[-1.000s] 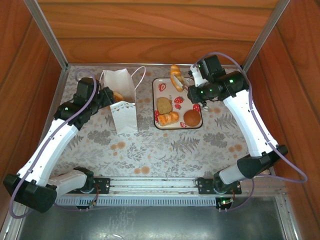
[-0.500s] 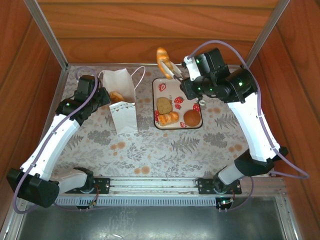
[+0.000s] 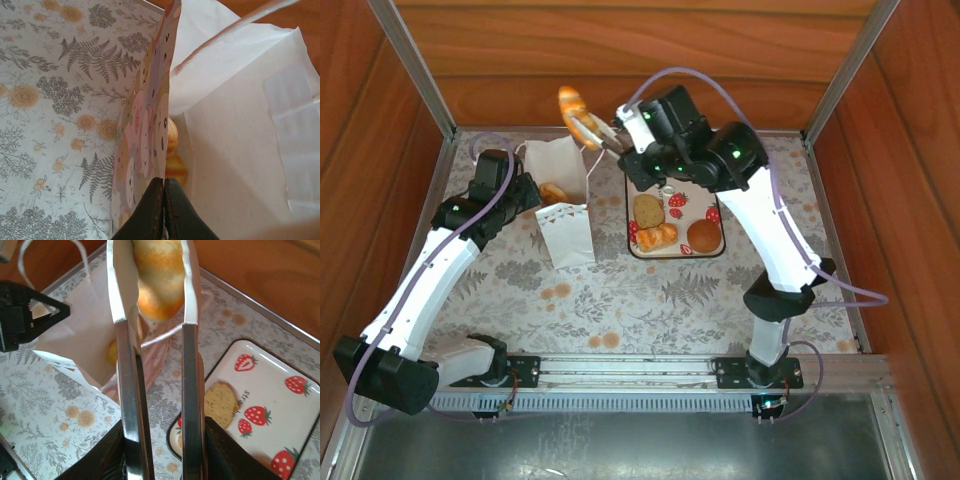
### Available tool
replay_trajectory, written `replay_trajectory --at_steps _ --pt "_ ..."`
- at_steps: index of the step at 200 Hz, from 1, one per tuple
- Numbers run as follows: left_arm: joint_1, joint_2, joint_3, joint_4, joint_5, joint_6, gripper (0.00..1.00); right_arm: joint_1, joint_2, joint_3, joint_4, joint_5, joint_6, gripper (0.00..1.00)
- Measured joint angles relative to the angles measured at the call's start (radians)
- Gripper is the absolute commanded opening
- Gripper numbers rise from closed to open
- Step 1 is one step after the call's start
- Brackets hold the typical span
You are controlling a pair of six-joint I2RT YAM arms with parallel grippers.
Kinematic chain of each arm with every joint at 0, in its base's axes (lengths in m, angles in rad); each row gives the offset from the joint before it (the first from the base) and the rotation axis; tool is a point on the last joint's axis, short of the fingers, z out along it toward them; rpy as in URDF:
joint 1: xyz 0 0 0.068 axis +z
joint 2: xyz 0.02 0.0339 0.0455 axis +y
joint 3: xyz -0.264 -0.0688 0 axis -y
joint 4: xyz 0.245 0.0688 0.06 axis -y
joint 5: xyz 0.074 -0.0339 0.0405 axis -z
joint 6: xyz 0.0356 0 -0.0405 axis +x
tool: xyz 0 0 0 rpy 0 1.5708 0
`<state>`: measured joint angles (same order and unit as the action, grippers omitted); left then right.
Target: Place the fake bread into the paper bag
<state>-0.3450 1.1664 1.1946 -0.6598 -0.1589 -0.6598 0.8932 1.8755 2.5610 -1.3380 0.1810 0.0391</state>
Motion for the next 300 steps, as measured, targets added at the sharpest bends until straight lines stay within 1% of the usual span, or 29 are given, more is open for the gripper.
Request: replay_trajectory --at_steps 64,150,245,300 --pt "0.0 0.0 0.0 0.0 0.0 -0.004 0.03 0.044 0.057 0.002 0.016 -0.012 -0.003 0.37" --pt "0.0 0.005 0.0 0.002 0.0 -0.01 0.01 0.085 0.143 0.004 -0.002 0.001 -0.008 0.37" --pt "0.0 0.014 0.002 0.012 -0.003 0.017 0.01 0.11 0.175 0.004 -0.062 0.084 -0.047 0.37" --pt "0.0 0.014 0.002 0.012 -0.005 0.018 0.01 0.121 0.177 0.004 -0.084 0.136 -0.075 0.39"
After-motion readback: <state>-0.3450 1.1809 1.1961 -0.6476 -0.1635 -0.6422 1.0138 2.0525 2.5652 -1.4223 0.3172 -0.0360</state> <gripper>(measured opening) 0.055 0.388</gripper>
